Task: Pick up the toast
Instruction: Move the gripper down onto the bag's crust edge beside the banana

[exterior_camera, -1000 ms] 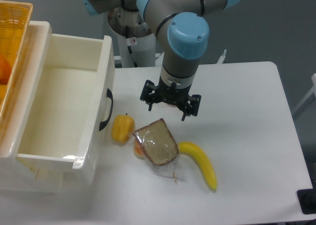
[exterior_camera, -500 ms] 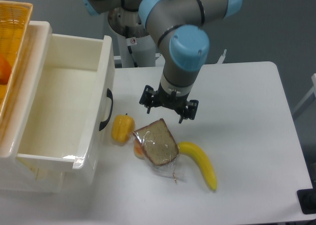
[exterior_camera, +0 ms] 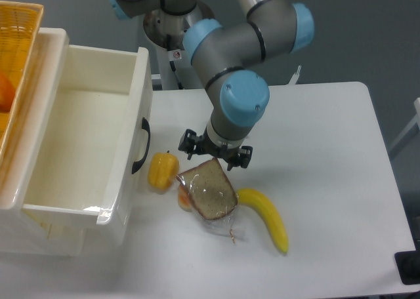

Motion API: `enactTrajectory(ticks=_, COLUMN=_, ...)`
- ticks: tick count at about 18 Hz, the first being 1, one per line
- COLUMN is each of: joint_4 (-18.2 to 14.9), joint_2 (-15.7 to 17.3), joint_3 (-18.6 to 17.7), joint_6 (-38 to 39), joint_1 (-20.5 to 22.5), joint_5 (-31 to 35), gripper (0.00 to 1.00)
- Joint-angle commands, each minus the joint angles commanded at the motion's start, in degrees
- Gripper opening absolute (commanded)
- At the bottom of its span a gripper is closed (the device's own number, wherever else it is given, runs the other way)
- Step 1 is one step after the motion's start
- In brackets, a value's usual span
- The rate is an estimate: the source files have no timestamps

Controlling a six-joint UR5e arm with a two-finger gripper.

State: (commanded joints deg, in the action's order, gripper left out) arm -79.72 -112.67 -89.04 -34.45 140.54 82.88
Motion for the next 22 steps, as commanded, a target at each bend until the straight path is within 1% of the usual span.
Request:
enactTrajectory(ticks=2, joint_4=1.31, joint_2=-1.06, joint_3=0.62, joint_6=0.17, joint_1=0.0, joint_5=-0.09, gripper=1.0)
enactTrajectory(ticks=3, joint_4=2.36, joint_2=-1.24, joint_3=0.62, joint_6=0.18, joint_1=0.09, joint_5=-0.17, gripper=1.0)
enactTrajectory(ticks=4, joint_4=4.11, joint_2=-1.59, joint_3=0.79, joint_6=0.52, joint_1=0.52, joint_5=-0.26, gripper=1.0)
enactTrajectory(ticks=5, joint_4=5.44, joint_2=-2.11, joint_3=1.14, joint_6=2.35, joint_1=1.05, joint_5=-0.61, gripper=1.0)
enactTrajectory(ticks=6, joint_4=5.71, joint_2=-2.73, joint_3=1.67, joint_6=5.16, joint_1=1.23, joint_5=-1.05, gripper=1.0)
enactTrajectory(ticks=7, joint_4=5.89, joint_2=-3.17, joint_3=1.76, joint_6=7.01, joint_1=1.32, joint_5=-1.14, gripper=1.0)
enactTrajectory(ticks=10, joint_4=5.8, joint_2=-4.05, joint_3=1.24, joint_6=7.73, joint_1=1.32, joint_5=-1.14, gripper=1.0)
enactTrajectory(ticks=13, joint_4=5.8, joint_2=-3.79, joint_3=0.01, joint_6=8.43, joint_1=1.41, joint_5=-1.05, gripper=1.0)
enactTrajectory(ticks=15, joint_4=5.63, joint_2=-3.61, joint_3=-0.87, joint_6=9.84, joint_1=2.28, joint_5=-1.05, gripper=1.0)
enactTrajectory(ticks=20, joint_4=5.45, joint_2=-3.61, joint_3=-2.89, joint_6=13.44, joint_1=2.37, joint_5=-0.88, gripper=1.0)
enactTrajectory(ticks=22, joint_4=5.45, joint_2=-3.87, joint_3=-2.9, joint_6=15.02, joint_1=2.46, joint_5=-0.7, gripper=1.0)
